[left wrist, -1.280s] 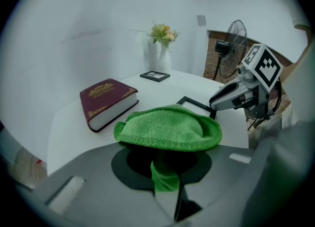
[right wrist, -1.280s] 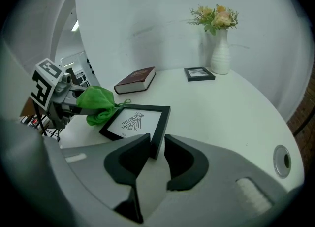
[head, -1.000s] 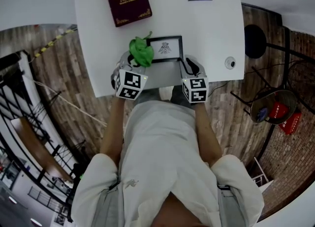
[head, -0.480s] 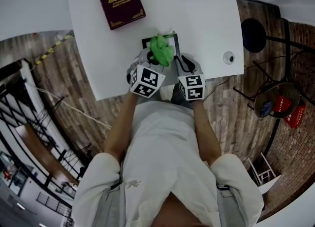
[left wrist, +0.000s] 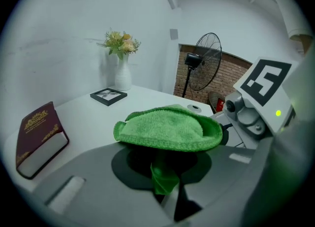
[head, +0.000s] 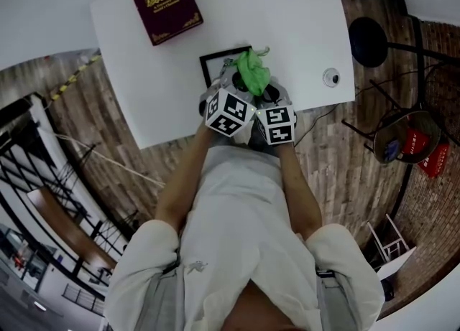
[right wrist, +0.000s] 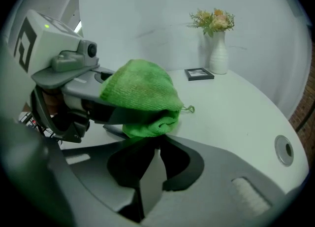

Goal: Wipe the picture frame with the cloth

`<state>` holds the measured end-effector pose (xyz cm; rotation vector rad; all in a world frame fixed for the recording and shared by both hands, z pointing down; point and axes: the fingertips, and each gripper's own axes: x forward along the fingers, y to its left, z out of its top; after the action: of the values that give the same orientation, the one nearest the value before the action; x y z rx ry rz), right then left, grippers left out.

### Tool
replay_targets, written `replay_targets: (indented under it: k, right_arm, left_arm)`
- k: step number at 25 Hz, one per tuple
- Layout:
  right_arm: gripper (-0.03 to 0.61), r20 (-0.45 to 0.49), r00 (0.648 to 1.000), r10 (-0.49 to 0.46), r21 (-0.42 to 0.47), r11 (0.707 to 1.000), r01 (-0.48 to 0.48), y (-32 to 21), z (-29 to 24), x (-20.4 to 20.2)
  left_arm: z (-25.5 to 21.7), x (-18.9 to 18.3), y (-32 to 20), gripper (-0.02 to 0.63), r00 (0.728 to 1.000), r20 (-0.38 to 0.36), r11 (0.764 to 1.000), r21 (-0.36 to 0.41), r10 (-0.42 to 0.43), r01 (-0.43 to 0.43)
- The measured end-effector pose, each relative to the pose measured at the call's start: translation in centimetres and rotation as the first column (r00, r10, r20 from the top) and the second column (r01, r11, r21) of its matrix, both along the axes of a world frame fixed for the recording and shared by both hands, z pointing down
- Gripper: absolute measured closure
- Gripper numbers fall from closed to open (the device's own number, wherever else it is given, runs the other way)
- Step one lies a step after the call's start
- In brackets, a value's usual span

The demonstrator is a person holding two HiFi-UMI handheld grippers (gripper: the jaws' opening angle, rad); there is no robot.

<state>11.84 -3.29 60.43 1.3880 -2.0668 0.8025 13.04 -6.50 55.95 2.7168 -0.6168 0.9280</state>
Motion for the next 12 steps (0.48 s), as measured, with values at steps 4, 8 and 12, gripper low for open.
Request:
replay_targets:
  k: [4,8,12]
  right_arm:
    - [0.540,0.000,1.000,0.006,0.004,1.000,-0.006,0.1,0.2,0.2]
    - [0.538,-0.003,1.000,0.017,0.007,1.000,-0.017,0.0,0.2,0.4]
    - [0.537,-0.012,1.000,0.003,0.004,1.000,-0.003,0.1,0.1,0.1]
  left_arm:
    - [1.5,0.6,0.0,0.525,1.000,0.007,1.000,-0.019,0.009,-0.009]
    - [2.1,0.6,-0.3,0.525,1.000,0.004,0.999,-0.035,0.007,-0.006]
    - [2.3,0.0,-0.3,0.526,1.000,0.024,1.000,-0.021,0.003,-0.003]
